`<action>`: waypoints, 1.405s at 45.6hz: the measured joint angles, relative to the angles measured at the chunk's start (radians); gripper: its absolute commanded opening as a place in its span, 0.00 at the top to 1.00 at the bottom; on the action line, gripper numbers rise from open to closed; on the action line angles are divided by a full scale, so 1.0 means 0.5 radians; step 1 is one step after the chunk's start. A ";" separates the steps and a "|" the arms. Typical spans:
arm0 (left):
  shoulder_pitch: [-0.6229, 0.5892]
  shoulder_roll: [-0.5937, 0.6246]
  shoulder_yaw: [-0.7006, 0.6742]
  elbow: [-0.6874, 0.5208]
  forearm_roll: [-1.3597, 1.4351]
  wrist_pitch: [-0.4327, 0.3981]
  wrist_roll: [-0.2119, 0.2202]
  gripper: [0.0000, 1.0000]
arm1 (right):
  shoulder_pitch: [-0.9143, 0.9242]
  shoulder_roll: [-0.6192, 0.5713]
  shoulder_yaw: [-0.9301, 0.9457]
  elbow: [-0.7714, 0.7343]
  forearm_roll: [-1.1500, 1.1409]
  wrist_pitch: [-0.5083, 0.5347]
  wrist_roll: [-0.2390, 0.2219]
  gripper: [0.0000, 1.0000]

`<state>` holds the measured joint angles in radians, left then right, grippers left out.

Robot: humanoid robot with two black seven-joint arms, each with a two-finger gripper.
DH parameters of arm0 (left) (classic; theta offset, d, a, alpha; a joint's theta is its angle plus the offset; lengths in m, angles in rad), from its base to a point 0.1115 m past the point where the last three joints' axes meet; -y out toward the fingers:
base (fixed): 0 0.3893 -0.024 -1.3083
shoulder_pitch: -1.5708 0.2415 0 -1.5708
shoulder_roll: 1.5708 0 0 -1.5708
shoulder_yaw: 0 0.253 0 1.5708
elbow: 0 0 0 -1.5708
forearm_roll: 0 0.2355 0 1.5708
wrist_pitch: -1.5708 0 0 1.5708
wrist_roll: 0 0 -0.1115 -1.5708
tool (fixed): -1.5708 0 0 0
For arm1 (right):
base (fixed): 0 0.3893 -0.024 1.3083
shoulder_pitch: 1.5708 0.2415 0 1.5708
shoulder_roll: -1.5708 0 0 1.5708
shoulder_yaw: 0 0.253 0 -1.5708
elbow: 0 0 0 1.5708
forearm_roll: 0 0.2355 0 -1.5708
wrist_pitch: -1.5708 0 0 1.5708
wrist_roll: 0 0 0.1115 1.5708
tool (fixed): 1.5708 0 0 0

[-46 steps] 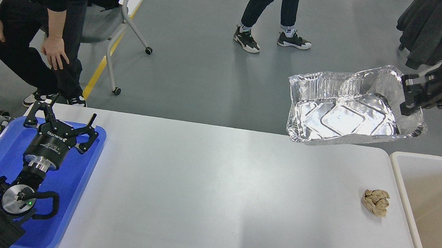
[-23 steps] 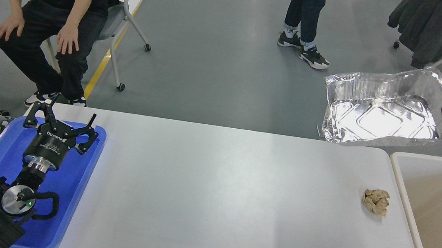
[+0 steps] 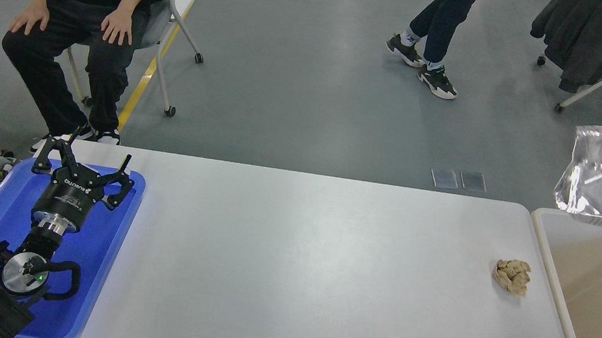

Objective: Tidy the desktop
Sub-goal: 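Lower the foil tray into the white bin and release it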

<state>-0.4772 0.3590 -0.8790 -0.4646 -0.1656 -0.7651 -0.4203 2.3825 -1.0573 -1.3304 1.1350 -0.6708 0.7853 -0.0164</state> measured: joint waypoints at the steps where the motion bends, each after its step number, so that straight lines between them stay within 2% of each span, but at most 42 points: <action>1: 0.000 0.000 0.000 0.000 0.000 0.000 0.000 0.01 | -0.009 -0.016 0.002 -0.016 -0.003 0.000 0.000 1.00; 13: 0.000 0.000 0.000 0.000 0.000 0.001 0.000 0.01 | -0.304 -0.319 0.104 -0.355 -0.041 -0.049 -0.018 1.00; 21: 0.000 0.000 0.000 0.000 0.000 0.001 0.000 0.01 | -0.696 -0.455 0.288 -0.518 -0.028 -0.230 -0.020 1.00; 32: 0.000 0.000 0.000 0.000 0.000 0.000 0.000 0.01 | -1.249 -0.501 0.571 -0.606 0.132 -0.541 -0.022 1.00; 47: 0.000 0.000 0.000 0.000 0.000 0.000 0.000 0.01 | -2.044 -0.334 1.041 -0.727 0.354 -1.056 -0.018 1.00; 64: 0.001 0.000 0.000 0.001 0.000 0.000 0.000 0.01 | -3.004 0.177 1.830 -1.403 0.485 -1.216 -0.015 1.00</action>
<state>-0.4766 0.3590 -0.8790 -0.4644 -0.1657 -0.7653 -0.4203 0.8804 -0.9689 -0.4154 0.4337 -0.4282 0.1771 -0.0238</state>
